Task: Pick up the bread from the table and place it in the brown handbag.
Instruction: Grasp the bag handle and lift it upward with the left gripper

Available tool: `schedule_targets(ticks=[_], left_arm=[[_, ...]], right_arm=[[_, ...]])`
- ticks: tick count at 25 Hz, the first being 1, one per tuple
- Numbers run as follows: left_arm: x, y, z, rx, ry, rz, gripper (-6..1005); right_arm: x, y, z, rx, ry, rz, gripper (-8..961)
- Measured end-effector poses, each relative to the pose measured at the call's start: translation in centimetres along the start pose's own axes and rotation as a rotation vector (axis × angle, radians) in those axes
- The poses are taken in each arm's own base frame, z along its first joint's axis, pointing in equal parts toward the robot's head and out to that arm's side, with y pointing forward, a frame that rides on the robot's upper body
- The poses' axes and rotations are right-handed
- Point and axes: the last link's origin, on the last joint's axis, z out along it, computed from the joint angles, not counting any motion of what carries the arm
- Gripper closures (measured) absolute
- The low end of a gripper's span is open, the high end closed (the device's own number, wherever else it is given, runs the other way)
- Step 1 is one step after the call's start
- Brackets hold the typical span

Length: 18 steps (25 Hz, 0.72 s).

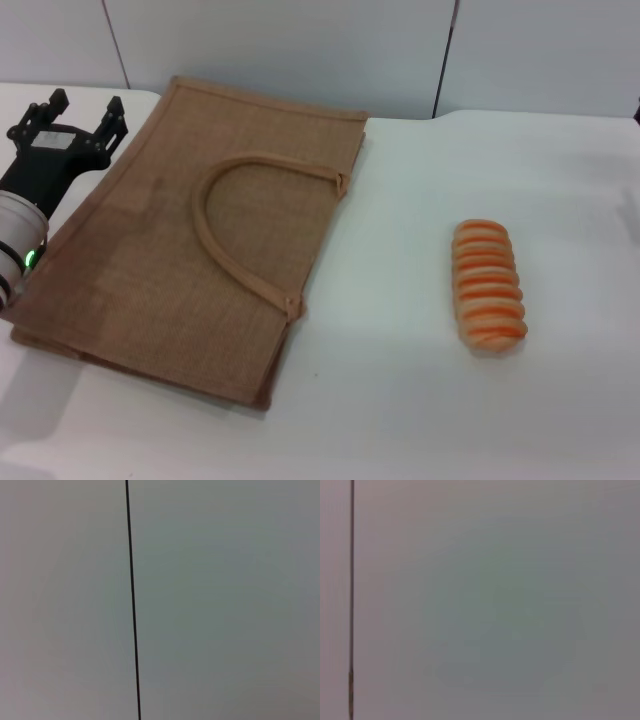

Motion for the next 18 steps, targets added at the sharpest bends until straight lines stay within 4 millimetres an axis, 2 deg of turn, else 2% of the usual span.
schedule_targets(ticks=[18], left_arm=[[0.22, -0.06, -0.41, -0.003, 0.027, 0.001, 286]], right_arm=[[0.05, -0.52, 0.05, 0.021, 0.006, 0.004, 167]])
